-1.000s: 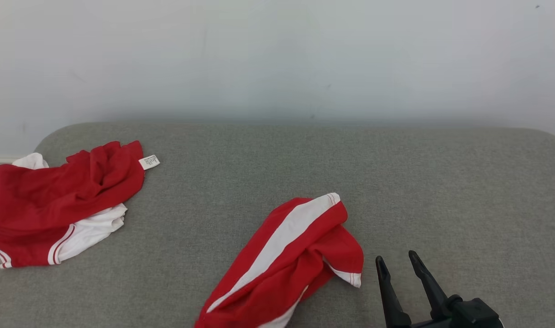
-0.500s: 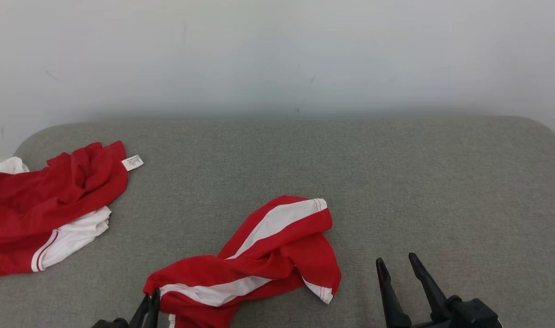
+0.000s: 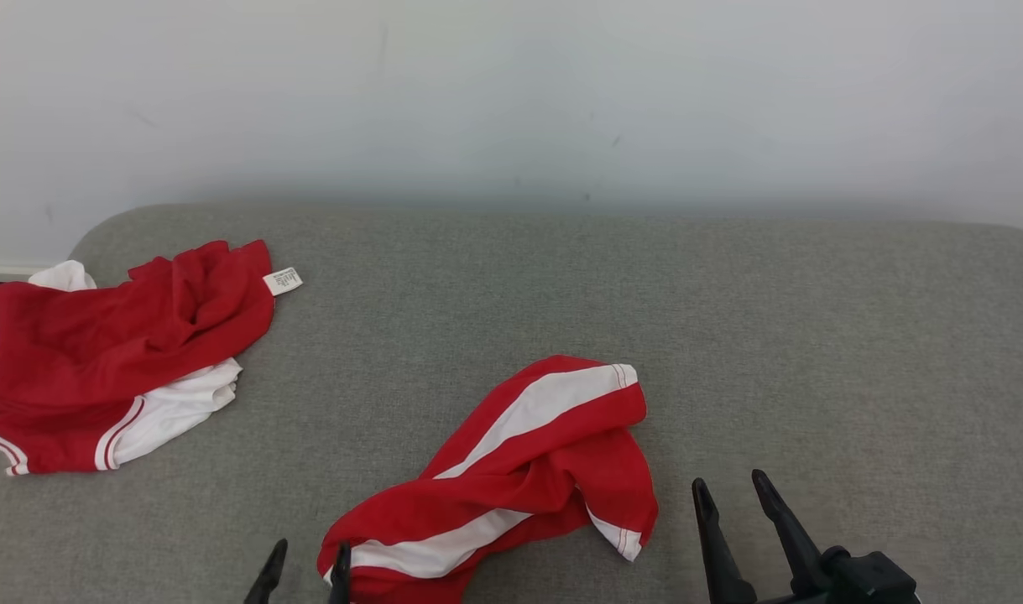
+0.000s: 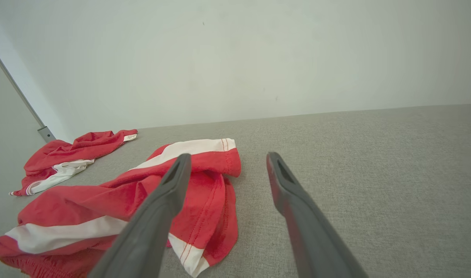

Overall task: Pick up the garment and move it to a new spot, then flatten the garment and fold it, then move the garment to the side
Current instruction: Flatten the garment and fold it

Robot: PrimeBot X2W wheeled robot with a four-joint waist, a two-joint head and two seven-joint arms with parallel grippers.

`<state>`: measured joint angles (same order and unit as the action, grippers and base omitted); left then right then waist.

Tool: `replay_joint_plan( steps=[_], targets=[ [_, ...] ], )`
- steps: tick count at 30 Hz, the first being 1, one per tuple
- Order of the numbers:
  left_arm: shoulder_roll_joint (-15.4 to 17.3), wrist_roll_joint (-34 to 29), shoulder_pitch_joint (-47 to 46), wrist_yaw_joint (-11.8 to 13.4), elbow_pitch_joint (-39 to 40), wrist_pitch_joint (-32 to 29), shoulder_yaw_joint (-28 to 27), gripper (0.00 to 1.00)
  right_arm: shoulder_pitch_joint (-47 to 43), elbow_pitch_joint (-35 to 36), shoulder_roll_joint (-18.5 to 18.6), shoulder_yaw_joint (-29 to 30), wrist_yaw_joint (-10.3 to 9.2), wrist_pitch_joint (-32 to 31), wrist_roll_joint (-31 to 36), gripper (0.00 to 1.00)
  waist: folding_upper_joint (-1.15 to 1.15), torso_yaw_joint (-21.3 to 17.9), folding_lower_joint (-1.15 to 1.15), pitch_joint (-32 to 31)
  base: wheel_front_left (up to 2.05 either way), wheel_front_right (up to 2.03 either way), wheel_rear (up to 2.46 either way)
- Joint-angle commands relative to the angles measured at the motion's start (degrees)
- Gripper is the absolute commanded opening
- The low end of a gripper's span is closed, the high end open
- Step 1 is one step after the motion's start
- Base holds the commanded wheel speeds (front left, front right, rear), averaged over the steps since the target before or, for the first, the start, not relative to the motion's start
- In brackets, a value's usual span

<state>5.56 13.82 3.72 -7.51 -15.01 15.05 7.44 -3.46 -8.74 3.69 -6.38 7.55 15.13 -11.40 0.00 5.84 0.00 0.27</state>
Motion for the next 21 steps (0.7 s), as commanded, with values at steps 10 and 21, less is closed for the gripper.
replay_joint_plan(
  steps=[10, 21],
  targets=[
    [-0.72, 2.7, 2.65, 0.08, -0.8, 0.19, -0.91, 1.0, -0.29, -2.81, 2.26, -3.12, -0.13, 0.02, -1.78, 1.0, 0.0, 0.2, 0.0, 0.81, 0.0, 0.0, 0.0],
    [-1.17, 4.39, 1.37, 0.08, -1.24, 0.19, -3.03, 1.0, 0.99, -5.64, 2.58, -5.72, -0.13, 0.02, -3.23, 1.0, 0.0, -0.07, 0.0, 1.36, 0.0, 0.0, 0.0]
  ],
)
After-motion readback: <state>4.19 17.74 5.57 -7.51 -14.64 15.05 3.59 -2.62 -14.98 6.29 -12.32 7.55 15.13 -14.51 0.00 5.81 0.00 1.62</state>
